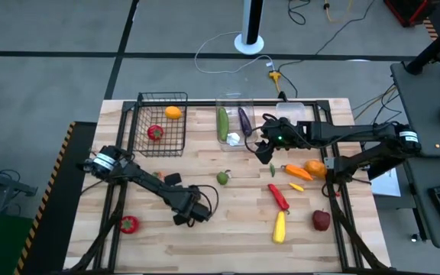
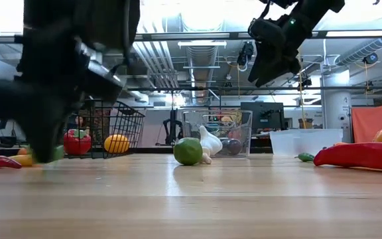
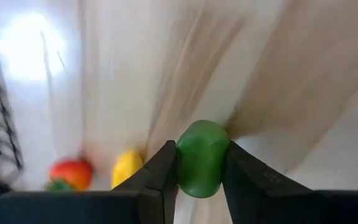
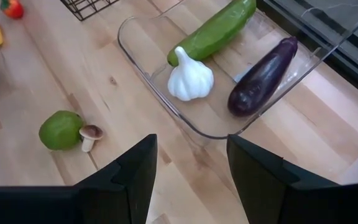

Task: Sort produce into baskets
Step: Put the green chili pepper into the right transparent bin

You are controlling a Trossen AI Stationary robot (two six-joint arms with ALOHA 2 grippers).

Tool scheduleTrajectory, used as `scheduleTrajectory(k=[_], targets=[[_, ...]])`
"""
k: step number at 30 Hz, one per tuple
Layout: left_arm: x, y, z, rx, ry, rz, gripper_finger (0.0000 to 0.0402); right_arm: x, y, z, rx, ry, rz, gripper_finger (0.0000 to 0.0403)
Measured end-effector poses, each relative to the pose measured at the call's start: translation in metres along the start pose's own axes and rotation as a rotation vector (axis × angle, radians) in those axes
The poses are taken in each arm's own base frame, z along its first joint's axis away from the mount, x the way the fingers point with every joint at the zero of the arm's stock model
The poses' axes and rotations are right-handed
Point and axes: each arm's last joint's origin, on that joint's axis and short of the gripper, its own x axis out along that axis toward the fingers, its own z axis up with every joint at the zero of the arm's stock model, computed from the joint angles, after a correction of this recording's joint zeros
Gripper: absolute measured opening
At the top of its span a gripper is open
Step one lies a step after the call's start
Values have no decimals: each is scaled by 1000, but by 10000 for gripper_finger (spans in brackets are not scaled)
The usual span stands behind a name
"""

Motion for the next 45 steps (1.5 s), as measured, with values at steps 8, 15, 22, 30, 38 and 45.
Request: scheduleTrajectory(k=[8, 15, 22, 30, 38, 45], targets=[[-69, -1, 13, 62, -537, -79, 83, 11, 9, -12, -63, -64, 54, 187], [-119, 17, 14, 99, -1080, -177, 83, 18, 31, -32, -205, -213, 174, 187], [-118, 33, -1, -24, -1513, -261, 83, 9, 56, -36, -340, -424, 296, 187], [-85, 41, -19, -224, -1738, -419, 82, -14, 83, -44, -477, -759, 432, 187], [-79, 43, -21, -270, -1733, -471, 82, -24, 95, -52, -599, -827, 453, 187], [-85, 46, -15, -309, -1737, -487, 82, -18, 104, -57, -649, -826, 511, 187]])
